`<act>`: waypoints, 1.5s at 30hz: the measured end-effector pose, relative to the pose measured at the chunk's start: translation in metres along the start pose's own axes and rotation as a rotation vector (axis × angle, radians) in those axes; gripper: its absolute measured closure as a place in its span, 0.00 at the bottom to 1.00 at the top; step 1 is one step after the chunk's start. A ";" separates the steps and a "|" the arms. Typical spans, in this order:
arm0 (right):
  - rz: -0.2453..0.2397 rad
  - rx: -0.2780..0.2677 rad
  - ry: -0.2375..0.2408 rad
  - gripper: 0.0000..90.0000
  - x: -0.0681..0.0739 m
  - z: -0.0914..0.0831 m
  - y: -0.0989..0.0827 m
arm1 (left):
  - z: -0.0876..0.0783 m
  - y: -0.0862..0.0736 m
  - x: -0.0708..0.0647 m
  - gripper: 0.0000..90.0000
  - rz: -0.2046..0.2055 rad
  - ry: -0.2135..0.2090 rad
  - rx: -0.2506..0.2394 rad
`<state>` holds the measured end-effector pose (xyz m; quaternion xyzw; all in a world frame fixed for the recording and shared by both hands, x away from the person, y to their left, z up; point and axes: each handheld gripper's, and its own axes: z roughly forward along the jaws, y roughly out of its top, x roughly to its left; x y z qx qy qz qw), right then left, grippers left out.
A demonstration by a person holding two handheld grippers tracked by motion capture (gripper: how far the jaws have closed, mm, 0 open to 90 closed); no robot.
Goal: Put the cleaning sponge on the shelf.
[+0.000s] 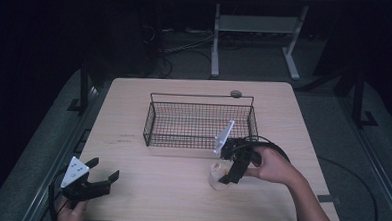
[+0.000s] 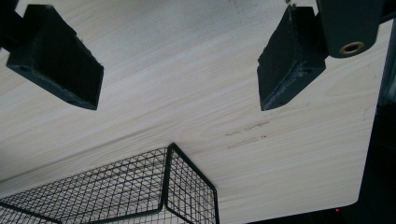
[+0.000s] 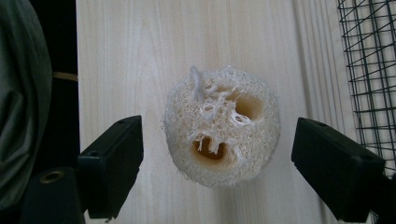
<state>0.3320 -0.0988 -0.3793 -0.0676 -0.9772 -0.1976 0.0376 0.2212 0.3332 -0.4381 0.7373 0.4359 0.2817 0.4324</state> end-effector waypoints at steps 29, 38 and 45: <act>-0.037 0.088 0.025 0.32 -0.007 0.011 0.011 | 0.000 0.000 0.000 0.15 -0.002 -0.001 -0.001; -0.046 0.066 0.015 0.32 -0.013 -0.007 0.022 | 0.000 0.000 0.001 0.15 -0.004 0.002 0.000; -0.060 0.050 0.009 0.32 -0.019 -0.020 0.035 | 0.000 0.000 0.001 0.15 -0.005 0.002 0.000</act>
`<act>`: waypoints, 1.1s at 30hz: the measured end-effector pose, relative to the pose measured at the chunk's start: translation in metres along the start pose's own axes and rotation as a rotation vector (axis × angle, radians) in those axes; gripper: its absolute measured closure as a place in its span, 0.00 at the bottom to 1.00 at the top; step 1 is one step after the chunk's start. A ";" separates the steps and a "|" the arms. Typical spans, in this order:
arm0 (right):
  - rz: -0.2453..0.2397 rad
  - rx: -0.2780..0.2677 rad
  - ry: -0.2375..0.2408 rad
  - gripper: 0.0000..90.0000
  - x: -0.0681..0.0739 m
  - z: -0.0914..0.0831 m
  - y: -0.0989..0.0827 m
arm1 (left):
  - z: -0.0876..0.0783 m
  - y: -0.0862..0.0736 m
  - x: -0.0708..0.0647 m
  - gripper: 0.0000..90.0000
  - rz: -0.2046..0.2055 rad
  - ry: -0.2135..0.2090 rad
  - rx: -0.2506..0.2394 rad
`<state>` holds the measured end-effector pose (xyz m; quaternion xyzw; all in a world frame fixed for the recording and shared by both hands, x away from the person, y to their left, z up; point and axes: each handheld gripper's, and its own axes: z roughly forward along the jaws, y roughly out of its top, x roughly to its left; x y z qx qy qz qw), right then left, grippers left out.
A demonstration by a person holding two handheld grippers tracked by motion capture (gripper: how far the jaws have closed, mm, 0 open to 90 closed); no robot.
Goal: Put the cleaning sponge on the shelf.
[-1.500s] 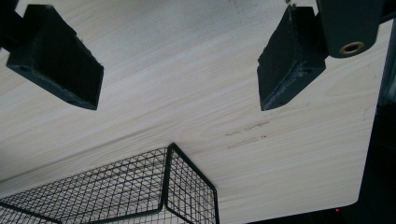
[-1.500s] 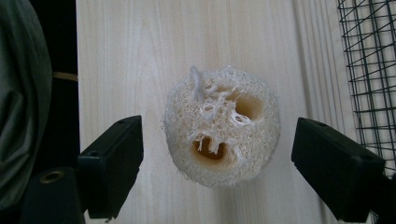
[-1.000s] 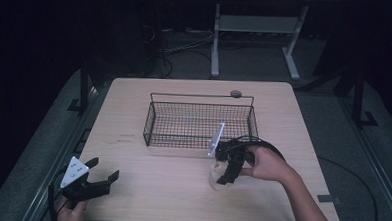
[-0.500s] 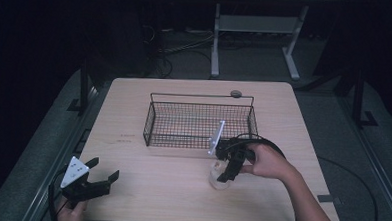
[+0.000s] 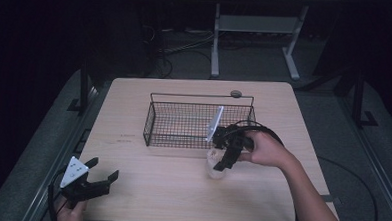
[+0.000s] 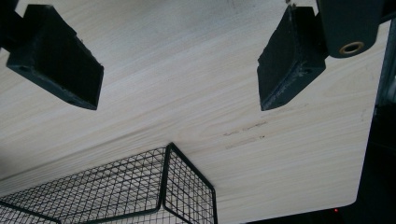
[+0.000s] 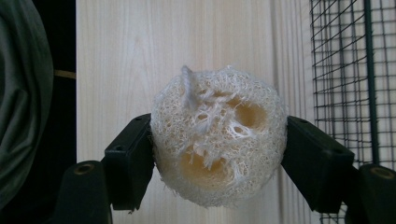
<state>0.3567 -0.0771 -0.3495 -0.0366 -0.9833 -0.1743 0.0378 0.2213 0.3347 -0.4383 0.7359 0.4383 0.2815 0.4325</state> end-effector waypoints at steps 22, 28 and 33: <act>0.011 0.003 -0.029 0.32 -0.029 -0.026 0.024 | 0.001 0.000 0.002 0.15 -0.008 0.001 0.000; 0.010 -0.006 -0.038 0.32 -0.034 -0.033 0.030 | 0.002 0.000 0.000 0.15 -0.001 -0.005 0.003; 0.020 -0.013 -0.041 0.32 -0.042 -0.039 0.033 | 0.002 0.000 0.001 0.15 -0.003 -0.006 0.004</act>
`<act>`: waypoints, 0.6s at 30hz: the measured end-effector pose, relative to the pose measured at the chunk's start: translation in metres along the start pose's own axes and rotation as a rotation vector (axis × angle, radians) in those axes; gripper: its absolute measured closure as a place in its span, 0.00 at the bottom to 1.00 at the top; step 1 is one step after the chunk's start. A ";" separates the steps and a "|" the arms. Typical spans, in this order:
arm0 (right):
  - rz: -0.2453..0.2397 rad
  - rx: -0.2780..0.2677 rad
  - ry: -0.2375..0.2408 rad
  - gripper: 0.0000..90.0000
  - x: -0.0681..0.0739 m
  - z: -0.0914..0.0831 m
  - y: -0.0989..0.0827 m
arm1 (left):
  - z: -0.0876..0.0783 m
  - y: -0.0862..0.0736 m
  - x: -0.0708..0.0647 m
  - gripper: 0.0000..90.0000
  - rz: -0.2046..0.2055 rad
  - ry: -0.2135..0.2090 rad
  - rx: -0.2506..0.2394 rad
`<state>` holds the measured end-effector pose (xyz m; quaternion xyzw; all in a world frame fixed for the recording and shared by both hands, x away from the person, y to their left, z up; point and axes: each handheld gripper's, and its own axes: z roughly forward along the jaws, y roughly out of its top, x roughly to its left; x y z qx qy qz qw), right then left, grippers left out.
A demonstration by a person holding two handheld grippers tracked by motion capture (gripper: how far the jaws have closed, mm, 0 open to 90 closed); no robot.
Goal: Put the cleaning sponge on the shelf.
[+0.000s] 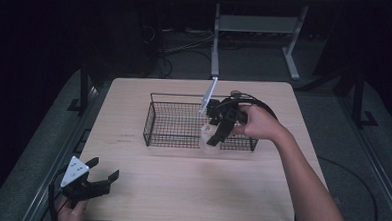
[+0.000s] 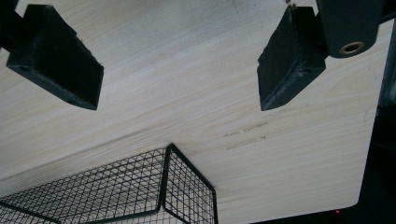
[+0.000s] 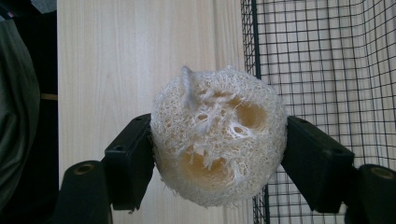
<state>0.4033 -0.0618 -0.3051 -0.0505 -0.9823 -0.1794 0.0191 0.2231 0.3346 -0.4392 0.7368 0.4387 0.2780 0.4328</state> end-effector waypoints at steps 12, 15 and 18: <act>0.020 -0.004 -0.020 0.32 -0.022 -0.012 0.009 | 0.000 -0.001 0.001 0.15 -0.002 0.000 0.003; 0.031 0.010 -0.031 0.32 -0.027 -0.013 0.012 | 0.000 -0.001 0.002 0.15 -0.005 0.001 0.001; 0.038 -0.013 -0.027 0.32 -0.032 -0.016 0.013 | 0.000 -0.001 0.002 0.15 -0.007 0.001 -0.001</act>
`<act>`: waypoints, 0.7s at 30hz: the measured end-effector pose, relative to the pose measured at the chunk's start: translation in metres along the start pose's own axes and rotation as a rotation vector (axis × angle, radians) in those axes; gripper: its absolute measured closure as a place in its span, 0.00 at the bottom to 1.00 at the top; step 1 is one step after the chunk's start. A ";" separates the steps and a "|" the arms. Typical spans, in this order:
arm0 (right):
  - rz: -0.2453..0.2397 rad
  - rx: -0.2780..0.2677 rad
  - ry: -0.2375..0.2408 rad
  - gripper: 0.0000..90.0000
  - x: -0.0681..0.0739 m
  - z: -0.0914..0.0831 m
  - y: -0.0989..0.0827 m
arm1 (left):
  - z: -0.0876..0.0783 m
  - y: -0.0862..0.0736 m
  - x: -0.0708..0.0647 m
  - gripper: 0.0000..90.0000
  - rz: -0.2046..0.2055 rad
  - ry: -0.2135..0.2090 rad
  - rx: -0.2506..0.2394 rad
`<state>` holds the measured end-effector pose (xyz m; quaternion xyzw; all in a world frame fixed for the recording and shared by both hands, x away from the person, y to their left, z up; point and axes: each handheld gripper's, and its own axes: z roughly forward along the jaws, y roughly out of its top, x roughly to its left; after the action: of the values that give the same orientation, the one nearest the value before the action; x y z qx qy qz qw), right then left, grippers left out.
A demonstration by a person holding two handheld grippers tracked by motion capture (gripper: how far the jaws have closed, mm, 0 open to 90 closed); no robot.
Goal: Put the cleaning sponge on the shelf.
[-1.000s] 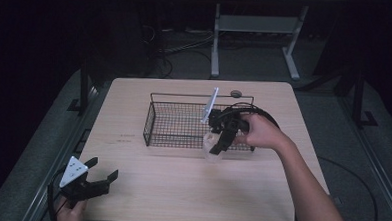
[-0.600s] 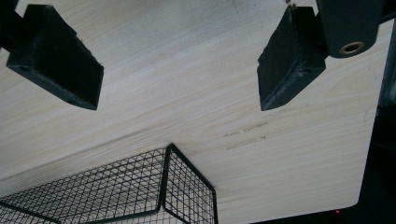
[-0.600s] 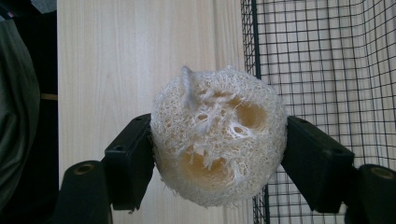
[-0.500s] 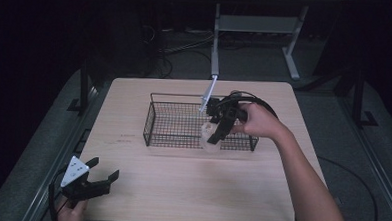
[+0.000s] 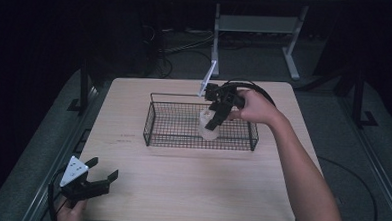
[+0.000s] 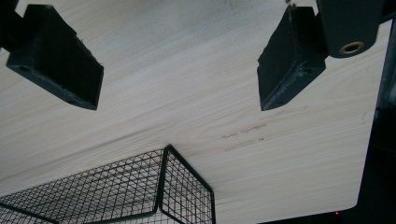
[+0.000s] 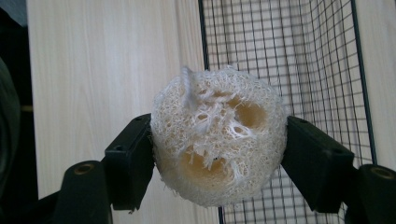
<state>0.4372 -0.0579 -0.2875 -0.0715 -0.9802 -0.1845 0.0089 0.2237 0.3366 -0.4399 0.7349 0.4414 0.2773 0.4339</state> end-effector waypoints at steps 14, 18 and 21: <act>0.034 0.036 -0.002 0.32 -0.023 0.012 0.004 | -0.002 -0.001 0.002 0.15 -0.008 0.001 0.002; 0.051 0.048 0.003 0.32 -0.030 0.018 0.002 | -0.001 -0.001 0.000 0.15 -0.009 -0.006 -0.003; 0.060 0.038 0.003 0.32 -0.035 0.020 0.001 | 0.000 0.000 -0.001 0.15 -0.007 -0.008 -0.001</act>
<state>0.4720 -0.0548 -0.3075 -0.1004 -0.9809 -0.1656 0.0173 0.2230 0.3364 -0.4400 0.7341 0.4420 0.2733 0.4370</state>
